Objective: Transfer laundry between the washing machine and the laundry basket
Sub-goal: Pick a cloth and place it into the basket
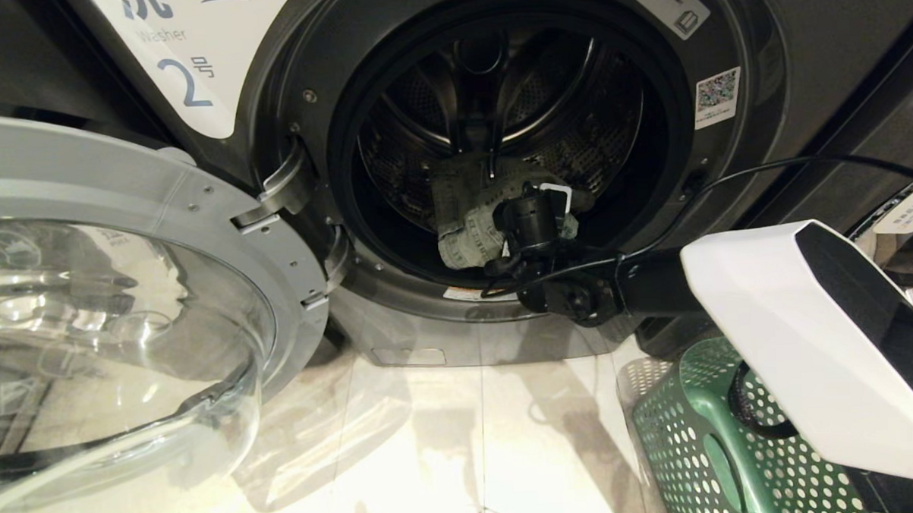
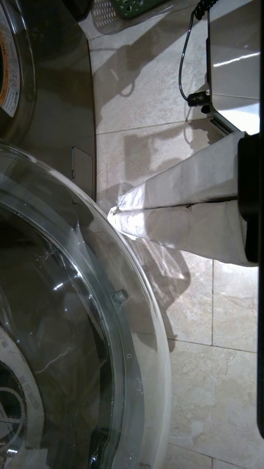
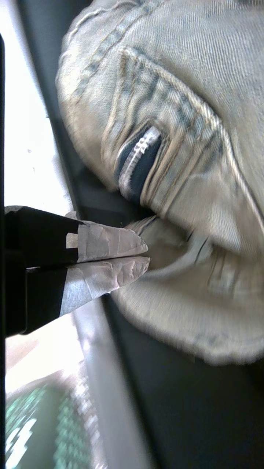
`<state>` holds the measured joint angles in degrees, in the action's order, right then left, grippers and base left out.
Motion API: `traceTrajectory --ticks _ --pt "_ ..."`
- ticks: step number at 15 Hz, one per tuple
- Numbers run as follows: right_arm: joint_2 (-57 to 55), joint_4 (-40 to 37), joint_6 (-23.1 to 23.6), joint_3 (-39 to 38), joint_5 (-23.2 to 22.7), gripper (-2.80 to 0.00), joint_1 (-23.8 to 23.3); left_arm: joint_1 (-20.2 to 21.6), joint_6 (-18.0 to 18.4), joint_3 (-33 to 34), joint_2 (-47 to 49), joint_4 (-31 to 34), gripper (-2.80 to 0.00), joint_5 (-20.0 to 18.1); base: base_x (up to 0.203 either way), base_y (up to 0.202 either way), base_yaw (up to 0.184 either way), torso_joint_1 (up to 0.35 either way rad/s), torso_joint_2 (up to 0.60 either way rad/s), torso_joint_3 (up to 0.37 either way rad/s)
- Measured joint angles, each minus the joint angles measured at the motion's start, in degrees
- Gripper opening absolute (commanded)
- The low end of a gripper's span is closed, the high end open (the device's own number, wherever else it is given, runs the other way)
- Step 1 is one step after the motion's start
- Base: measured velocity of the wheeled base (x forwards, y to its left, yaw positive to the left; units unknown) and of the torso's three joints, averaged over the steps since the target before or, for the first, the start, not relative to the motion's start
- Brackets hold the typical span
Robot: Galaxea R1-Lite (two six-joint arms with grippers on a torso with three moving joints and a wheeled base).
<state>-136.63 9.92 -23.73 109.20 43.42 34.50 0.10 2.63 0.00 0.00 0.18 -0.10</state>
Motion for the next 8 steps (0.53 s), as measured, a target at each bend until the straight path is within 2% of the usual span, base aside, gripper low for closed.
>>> traceTrajectory --ticks 5,8 --pt "8.7 -8.2 -0.4 -6.0 -3.2 -2.8 2.9 0.0 0.0 0.0 0.0 0.0 -2.8 0.0 0.0 0.0 0.0 0.0 0.0 0.0" --pt "14.2 -20.7 -0.6 -10.4 -4.5 -2.8 4.3 0.0 0.0 0.0 0.0 0.0 -2.8 0.0 0.0 0.0 0.0 0.0 0.0 0.0"
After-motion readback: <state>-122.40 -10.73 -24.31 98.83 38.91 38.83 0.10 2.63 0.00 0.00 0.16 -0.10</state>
